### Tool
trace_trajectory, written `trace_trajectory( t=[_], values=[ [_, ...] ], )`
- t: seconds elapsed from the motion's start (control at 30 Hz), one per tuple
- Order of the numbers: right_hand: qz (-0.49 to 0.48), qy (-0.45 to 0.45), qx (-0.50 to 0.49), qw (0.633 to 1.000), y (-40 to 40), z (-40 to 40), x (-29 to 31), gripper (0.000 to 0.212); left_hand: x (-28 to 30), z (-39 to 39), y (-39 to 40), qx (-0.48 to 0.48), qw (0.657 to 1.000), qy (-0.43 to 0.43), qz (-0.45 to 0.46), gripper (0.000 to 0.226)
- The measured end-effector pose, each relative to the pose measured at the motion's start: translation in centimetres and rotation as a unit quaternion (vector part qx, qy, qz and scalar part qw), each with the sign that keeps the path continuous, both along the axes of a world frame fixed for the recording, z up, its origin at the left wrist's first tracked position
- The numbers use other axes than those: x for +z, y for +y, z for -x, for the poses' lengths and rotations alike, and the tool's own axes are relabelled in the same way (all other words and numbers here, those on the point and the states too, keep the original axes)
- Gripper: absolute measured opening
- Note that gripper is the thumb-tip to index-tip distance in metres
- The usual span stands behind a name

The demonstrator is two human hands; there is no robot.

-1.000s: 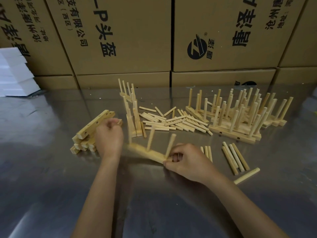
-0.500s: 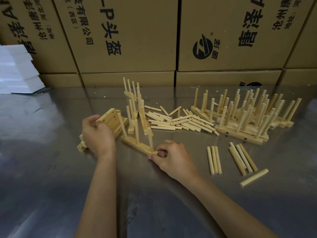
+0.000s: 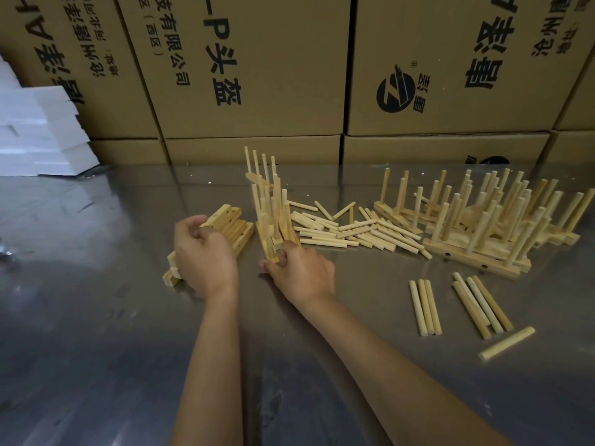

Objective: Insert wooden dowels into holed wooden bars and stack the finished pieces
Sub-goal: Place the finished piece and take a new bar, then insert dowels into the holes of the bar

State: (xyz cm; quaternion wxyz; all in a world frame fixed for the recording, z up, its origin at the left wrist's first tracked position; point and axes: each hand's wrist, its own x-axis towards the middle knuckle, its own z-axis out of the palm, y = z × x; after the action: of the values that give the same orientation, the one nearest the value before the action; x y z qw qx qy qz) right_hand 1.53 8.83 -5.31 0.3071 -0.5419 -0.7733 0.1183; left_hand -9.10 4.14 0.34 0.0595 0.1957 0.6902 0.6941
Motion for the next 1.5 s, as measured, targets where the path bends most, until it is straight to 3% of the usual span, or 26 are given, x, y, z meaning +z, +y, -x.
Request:
trace_trajectory(
  t=[0.1,0.2,0.27,0.37,0.47,0.67,0.77,0.87,0.93,1.0,1.1,1.17,1.23,1.3,1.4,1.5],
  values=[
    [0.002,-0.024,-0.032,0.999,1.1,0.8,0.3,0.048,-0.1,-0.2,-0.1,-0.019,0.995,0.056,0.083,0.031],
    [0.018,-0.033,-0.073,0.997,1.8,1.5,0.5,0.055,-0.3,-1.0,-0.3,-0.060,0.966,0.149,0.202,0.025],
    [0.032,-0.025,-0.076,0.996,1.9,1.7,0.6,0.058,-0.6,-1.3,-0.3,-0.074,0.949,0.207,0.228,0.021],
    [0.072,0.007,-0.040,0.997,2.0,1.1,0.6,0.057,-1.1,-1.2,0.0,-0.117,0.926,0.242,0.265,0.024],
    [0.112,0.044,0.009,0.993,1.3,-0.2,0.7,0.056,-1.7,-1.7,0.2,-0.148,0.877,0.283,0.358,0.031],
    [0.200,0.175,0.123,0.956,-0.8,-3.9,0.8,0.034,-1.4,-2.0,-0.1,-0.092,0.815,0.362,0.444,0.033],
    [0.230,0.179,0.150,0.945,-2.2,-6.3,1.4,0.022,-1.4,-1.7,-0.3,-0.088,0.816,0.330,0.466,0.031],
    [0.198,0.213,0.145,0.946,-3.3,-9.7,2.5,0.018,-1.6,-1.9,-0.2,-0.088,0.823,0.299,0.475,0.030],
    [0.095,0.196,0.056,0.974,-3.5,-12.9,3.2,0.018,-1.8,-1.8,0.0,-0.084,0.838,0.273,0.465,0.030],
    [0.009,0.100,-0.063,0.993,-3.4,-16.7,3.8,0.013,-1.9,-1.4,0.1,-0.079,0.852,0.249,0.453,0.029],
    [0.069,0.024,-0.146,0.987,-2.8,-21.4,3.7,0.022,-1.9,-1.0,-0.3,-0.084,0.843,0.250,0.469,0.021],
    [0.143,0.022,-0.133,0.981,-2.4,-22.6,3.3,0.039,-1.7,-1.1,-0.7,-0.104,0.832,0.255,0.482,0.019],
    [0.165,0.027,-0.111,0.980,-2.4,-22.4,3.2,0.045,-1.3,-1.4,-0.8,-0.152,0.825,0.247,0.485,0.031],
    [0.148,0.019,-0.101,0.984,-2.4,-21.7,3.1,0.045,-0.9,-2.0,-0.7,-0.210,0.824,0.243,0.468,0.038],
    [0.145,-0.017,-0.088,0.985,-2.7,-20.4,3.0,0.038,-0.4,-3.6,-0.3,-0.285,0.829,0.253,0.409,0.027],
    [0.155,-0.032,-0.086,0.984,-3.1,-19.4,2.7,0.030,-0.4,-5.6,-0.2,-0.374,0.859,0.153,0.313,0.033]
  ],
)
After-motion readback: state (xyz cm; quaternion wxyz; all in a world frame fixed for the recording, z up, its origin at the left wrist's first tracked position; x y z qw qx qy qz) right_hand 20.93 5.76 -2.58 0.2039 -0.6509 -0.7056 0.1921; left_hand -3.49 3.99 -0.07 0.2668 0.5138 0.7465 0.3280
